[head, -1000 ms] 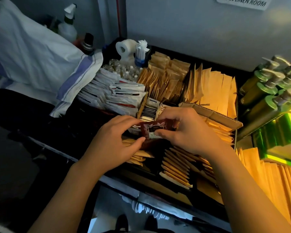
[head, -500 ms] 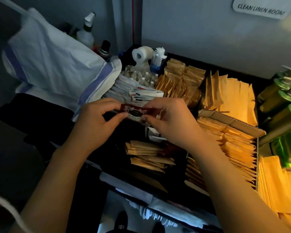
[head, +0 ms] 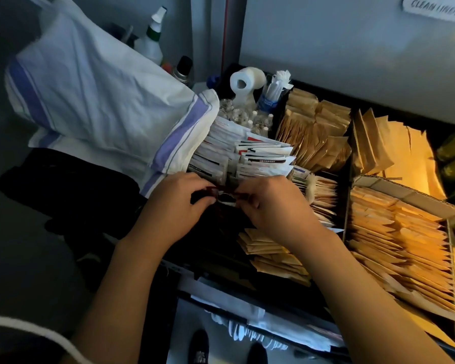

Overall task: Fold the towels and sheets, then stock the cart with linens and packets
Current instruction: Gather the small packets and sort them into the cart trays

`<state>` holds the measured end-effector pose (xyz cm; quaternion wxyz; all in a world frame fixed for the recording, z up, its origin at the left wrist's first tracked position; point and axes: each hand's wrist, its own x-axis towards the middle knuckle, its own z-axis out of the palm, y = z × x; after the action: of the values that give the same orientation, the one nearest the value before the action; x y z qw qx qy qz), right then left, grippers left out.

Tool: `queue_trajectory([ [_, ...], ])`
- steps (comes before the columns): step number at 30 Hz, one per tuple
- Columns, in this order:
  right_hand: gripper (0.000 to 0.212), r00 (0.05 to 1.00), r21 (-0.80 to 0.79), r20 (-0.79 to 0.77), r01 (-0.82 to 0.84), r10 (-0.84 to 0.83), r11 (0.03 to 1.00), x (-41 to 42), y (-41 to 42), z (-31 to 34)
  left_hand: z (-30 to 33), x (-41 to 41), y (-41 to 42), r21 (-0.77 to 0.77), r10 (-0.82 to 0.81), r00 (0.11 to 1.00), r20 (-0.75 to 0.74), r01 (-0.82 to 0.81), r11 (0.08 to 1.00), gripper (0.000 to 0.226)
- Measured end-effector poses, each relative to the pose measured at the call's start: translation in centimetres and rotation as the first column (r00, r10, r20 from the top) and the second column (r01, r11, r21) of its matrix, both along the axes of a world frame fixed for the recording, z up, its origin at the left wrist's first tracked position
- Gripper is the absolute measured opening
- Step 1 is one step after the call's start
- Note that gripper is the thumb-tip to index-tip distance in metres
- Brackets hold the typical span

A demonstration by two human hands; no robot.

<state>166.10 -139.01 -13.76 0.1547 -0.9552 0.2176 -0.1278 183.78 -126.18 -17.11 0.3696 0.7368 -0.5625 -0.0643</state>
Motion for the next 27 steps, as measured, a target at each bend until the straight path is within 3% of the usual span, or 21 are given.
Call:
queue_trajectory([
  [2, 0.015, 0.998, -0.078, -0.056, 0.0, -0.004, 0.997, 0.2, 0.1, -0.3, 0.1, 0.1, 0.1, -0.053, -0.031, 0.999, -0.033, 0.029, 0.998, 0.026],
  [5, 0.012, 0.994, -0.167, -0.109, -0.044, 0.026, 0.985, 0.4, 0.5, -0.6, 0.2, 0.1, -0.1, -0.073, -0.07, 0.997, -0.014, 0.069, 0.995, 0.017],
  [10, 0.016, 0.997, -0.093, -0.081, -0.011, 0.003, 0.996, -0.3, 1.1, -0.6, -0.5, -0.4, -0.2, -0.004, -0.073, 0.994, 0.081, 0.074, 0.997, 0.015],
  [15, 0.022, 0.988, -0.171, -0.154, -0.022, -0.004, 0.985, -0.5, 1.4, -1.2, -0.7, -1.0, -0.2, 0.038, -0.079, 0.988, 0.131, 0.075, 0.996, 0.015],
  [18, 0.017, 0.993, -0.125, -0.112, -0.045, 0.031, 0.991, -1.6, 1.0, -0.4, -0.2, -1.2, 0.1, -0.011, -0.059, 0.99, 0.131, 0.061, 0.998, 0.015],
  [21, 0.024, 1.0, -0.031, -0.011, -0.026, 0.026, 0.999, -4.4, -0.1, 0.7, 0.9, -2.0, -0.1, -0.097, -0.062, 0.992, 0.112, 0.074, 0.993, 0.016],
  [24, 0.028, 0.997, 0.022, 0.079, 0.023, -0.025, 0.999, -8.1, -1.1, 1.7, 1.9, -3.7, -1.1, -0.12, -0.133, 0.987, 0.095, 0.144, 0.982, 0.016],
  [27, 0.029, 0.994, 0.061, 0.064, 0.088, -0.092, 0.994, -11.6, -1.5, 2.5, 2.4, -6.6, -2.5, -0.095, -0.215, 0.974, 0.073, 0.221, 0.97, 0.017],
])
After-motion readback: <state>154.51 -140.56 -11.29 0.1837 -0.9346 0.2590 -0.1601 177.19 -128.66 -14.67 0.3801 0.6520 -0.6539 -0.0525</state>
